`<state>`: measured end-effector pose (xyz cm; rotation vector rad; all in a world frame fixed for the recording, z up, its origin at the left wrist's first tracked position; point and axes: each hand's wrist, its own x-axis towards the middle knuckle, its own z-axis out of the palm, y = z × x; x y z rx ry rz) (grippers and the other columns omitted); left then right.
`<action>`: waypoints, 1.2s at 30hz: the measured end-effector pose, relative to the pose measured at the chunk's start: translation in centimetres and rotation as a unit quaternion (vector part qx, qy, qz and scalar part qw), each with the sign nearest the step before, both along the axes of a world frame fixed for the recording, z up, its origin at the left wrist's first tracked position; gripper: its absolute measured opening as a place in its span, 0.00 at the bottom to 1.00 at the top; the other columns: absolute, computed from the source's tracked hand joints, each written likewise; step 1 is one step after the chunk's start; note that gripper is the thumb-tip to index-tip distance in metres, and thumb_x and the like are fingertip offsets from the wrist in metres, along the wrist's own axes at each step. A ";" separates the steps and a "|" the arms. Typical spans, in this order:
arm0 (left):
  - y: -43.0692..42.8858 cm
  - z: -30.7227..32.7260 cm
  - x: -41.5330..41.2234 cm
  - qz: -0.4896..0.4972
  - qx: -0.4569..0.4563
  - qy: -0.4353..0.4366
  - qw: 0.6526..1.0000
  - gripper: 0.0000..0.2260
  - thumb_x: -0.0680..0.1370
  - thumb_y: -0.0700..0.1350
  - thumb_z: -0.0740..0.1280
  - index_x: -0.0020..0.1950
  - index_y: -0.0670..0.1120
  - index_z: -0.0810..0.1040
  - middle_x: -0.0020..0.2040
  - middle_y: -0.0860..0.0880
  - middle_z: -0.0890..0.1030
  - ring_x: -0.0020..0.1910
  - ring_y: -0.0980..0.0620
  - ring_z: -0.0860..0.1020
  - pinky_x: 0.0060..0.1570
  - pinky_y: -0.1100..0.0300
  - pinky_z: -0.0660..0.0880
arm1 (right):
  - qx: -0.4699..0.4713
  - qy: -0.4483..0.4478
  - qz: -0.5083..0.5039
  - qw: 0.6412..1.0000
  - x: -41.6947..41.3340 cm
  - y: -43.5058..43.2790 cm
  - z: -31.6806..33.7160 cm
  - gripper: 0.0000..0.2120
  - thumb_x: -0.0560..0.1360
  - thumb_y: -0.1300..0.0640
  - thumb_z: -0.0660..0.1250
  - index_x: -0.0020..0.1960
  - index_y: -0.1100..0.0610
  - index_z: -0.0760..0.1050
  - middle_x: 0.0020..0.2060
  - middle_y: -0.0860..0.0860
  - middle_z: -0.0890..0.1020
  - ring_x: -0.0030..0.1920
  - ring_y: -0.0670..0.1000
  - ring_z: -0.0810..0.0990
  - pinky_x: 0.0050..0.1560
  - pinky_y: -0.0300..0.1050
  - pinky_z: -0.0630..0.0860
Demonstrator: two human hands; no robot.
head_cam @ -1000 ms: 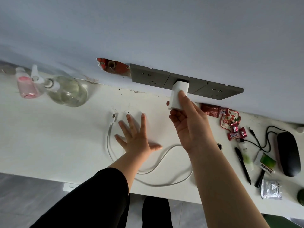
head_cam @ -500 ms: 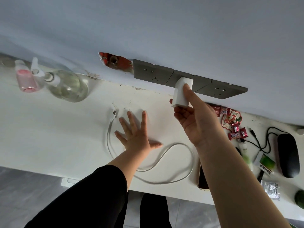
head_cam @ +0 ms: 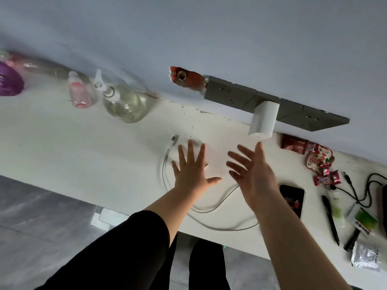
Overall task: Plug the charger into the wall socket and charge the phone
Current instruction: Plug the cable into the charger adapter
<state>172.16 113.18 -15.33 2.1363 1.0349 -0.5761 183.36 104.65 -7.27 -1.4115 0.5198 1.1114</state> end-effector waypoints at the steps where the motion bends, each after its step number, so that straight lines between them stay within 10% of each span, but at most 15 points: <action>1: 0.3 0.2 -0.8 -0.008 0.012 -0.027 1.000 0.41 0.72 0.63 0.65 0.77 0.53 0.46 0.79 0.48 0.40 0.77 0.44 0.37 0.73 0.39 0.48 | -0.031 -0.003 0.017 0.999 -1.1 0.3 -0.6 0.21 0.81 0.42 0.54 0.53 0.55 0.79 0.46 0.54 0.86 0.39 0.51 0.83 0.43 0.45 0.75; 6: 2.1 0.6 -5.6 -0.009 0.156 -0.173 0.972 0.18 0.76 0.44 0.64 0.66 0.46 0.72 0.70 0.44 0.71 0.73 0.44 0.64 0.67 0.46 0.69 | -0.100 -0.083 0.102 0.986 -5.7 3.8 -3.4 0.07 0.78 0.60 0.64 0.48 0.62 0.80 0.35 0.53 0.83 0.33 0.50 0.79 0.36 0.41 0.74; 12: 5.1 -1.2 -8.4 0.053 0.105 0.038 0.992 0.48 0.69 0.68 0.61 0.77 0.50 0.37 0.79 0.48 0.38 0.77 0.42 0.38 0.72 0.39 0.44 | -0.180 -0.203 0.303 0.913 -9.1 9.6 -6.2 0.08 0.74 0.57 0.67 0.50 0.58 0.80 0.43 0.51 0.83 0.44 0.52 0.78 0.41 0.43 0.73; 21: 6.2 -1.5 -9.0 0.030 0.018 0.030 0.999 0.59 0.56 0.73 0.58 0.74 0.51 0.29 0.76 0.51 0.28 0.73 0.44 0.28 0.70 0.34 0.39 | -0.283 -0.295 0.446 0.796 -10.2 12.0 -7.3 0.10 0.73 0.59 0.63 0.53 0.61 0.75 0.51 0.56 0.78 0.52 0.59 0.79 0.43 0.48 0.71; 28: 5.9 -2.1 -8.6 0.044 0.010 0.049 0.998 0.61 0.50 0.83 0.51 0.69 0.56 0.21 0.71 0.54 0.22 0.71 0.46 0.24 0.69 0.35 0.33 | -0.160 -0.183 0.168 0.955 -8.4 6.7 -4.8 0.03 0.76 0.61 0.60 0.45 0.56 0.69 0.31 0.54 0.81 0.24 0.49 0.76 0.26 0.40 0.72; 36: 4.2 -1.8 -7.0 0.063 0.064 0.045 0.995 0.57 0.55 0.82 0.48 0.73 0.55 0.27 0.74 0.51 0.27 0.75 0.47 0.30 0.70 0.33 0.39 | -0.072 -0.106 -0.007 0.992 -6.2 -0.2 -1.8 0.12 0.80 0.52 0.58 0.48 0.55 0.78 0.24 0.50 0.70 0.21 0.45 0.62 0.23 0.37 0.61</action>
